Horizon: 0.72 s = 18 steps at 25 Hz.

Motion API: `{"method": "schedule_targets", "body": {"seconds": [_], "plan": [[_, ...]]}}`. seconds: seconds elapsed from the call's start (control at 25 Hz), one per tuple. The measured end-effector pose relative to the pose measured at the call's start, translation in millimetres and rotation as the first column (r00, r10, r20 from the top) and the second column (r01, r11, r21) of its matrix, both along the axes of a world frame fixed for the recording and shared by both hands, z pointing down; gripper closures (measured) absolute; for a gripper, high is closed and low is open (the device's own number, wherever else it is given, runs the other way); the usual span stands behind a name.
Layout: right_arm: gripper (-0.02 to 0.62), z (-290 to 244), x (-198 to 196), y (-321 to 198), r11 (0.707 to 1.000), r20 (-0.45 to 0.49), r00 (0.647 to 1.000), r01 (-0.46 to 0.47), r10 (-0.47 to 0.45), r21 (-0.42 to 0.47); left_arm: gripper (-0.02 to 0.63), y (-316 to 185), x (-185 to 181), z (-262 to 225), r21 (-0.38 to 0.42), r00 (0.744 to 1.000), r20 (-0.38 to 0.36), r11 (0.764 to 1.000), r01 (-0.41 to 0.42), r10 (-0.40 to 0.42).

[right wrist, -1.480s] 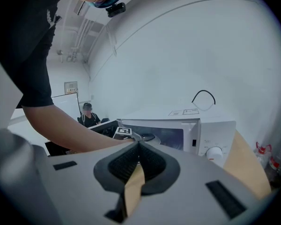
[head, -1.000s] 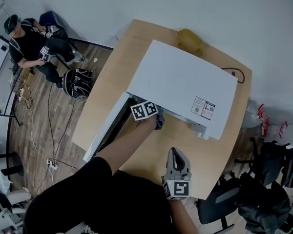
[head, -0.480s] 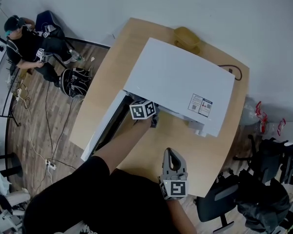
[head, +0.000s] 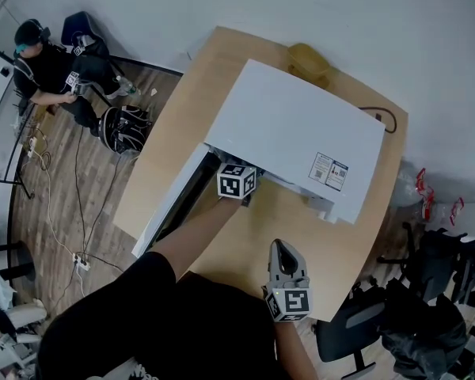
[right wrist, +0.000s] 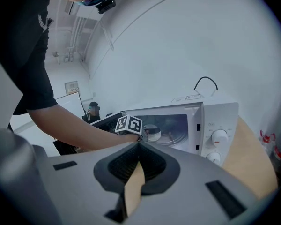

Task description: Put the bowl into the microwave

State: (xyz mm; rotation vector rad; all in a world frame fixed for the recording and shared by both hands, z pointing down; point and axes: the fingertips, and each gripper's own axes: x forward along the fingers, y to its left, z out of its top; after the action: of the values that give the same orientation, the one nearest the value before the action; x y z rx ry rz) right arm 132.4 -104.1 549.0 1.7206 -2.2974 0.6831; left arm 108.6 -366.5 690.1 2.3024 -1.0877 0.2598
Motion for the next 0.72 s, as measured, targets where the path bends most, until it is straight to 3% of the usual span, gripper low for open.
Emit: {"method": "schedule_targets", "body": {"seconds": [0.2,0.72], "plan": [[0.535,1.6,3.6,0.5,1.000,0.017,1.000,0.010,-0.010,-0.014,0.232,1.2,-10.6,9.0,-0.013,0.999,0.031,0.999,0.030,-0.030],[0.535,7.5,-1.0,5.2,0.999,0.039,0.999,0.018,-0.017,-0.030,0.222,1.6,12.5,10.1,0.061,0.987,0.149,0.996,-0.071,0.061]]}}
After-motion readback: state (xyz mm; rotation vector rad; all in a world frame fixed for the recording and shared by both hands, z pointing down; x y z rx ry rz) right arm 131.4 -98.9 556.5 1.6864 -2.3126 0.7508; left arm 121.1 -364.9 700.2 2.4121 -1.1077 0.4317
